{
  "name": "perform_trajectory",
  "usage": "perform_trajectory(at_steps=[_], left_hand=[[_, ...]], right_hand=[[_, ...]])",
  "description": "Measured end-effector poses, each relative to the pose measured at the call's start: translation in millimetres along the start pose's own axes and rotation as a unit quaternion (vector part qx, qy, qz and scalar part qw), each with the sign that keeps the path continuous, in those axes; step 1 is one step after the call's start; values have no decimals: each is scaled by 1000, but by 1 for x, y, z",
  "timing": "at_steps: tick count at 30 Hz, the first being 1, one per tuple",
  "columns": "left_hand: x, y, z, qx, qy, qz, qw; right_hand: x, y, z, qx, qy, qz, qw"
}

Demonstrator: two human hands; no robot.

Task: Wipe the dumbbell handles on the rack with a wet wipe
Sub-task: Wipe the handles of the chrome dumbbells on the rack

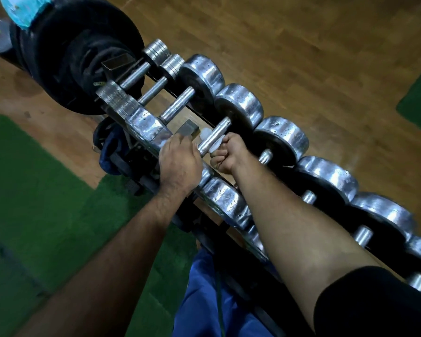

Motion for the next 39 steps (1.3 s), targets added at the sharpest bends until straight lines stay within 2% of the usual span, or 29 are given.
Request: perform_trajectory(at_steps=[2,4,7,11,13,17,20,23,26,27,29,31,33,35,38,39], left_hand=[[0,1,-3,2,8,5,1000],[0,1,-3,2,10,8,1000],[-1,-2,2,-7,2,3,1000],[1,0,0,-19,10,5,1000],[2,0,0,-19,15,2,1000],[5,3,-6,-17,37,-9,999],[5,2,-3,-20,32,-7,999],[0,-2,3,-25,25,-4,999],[-15,-12,21,-36,-25,-44,998],[-24,-19,28,-44,-38,-68,996],[-41,-31,37,-67,-50,-97,992],[-58,-39,41,-77,-43,-92,992],[-71,-45,38,-80,-24,-82,993],[-81,-50,29,-82,0,-74,994],[-94,-57,15,-110,36,-39,992],[-98,-59,12,-120,35,-25,992]], right_hand=[[0,13,3,63,-48,23,997],[-4,11,1,77,-59,31,995],[-15,-10,0,7,-52,0,999],[-37,-10,5,-179,-34,-42,982],[-42,-5,3,-203,-39,-20,978],[-39,-11,-1,-150,-40,43,987],[-42,-18,2,-223,-31,44,973],[-56,-7,12,-256,-95,78,959],[-82,7,21,-271,-143,164,938],[-93,15,25,-292,-153,210,921],[-117,35,32,-360,-155,318,863],[-136,47,38,-472,-156,387,776],[-147,49,44,-581,-149,398,694],[-160,46,41,-679,-131,410,595],[-171,26,30,-807,-75,423,406],[-171,17,31,-835,-54,416,356]])
Point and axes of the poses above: each hand's wrist, its own x-axis towards the middle knuckle, its own z-axis out of the back of the hand, y = z × x, the point moved 9 cm from there along x, towards the middle knuckle, and after that the axes turned 5 degrees about -y, right-handed, at the moved point
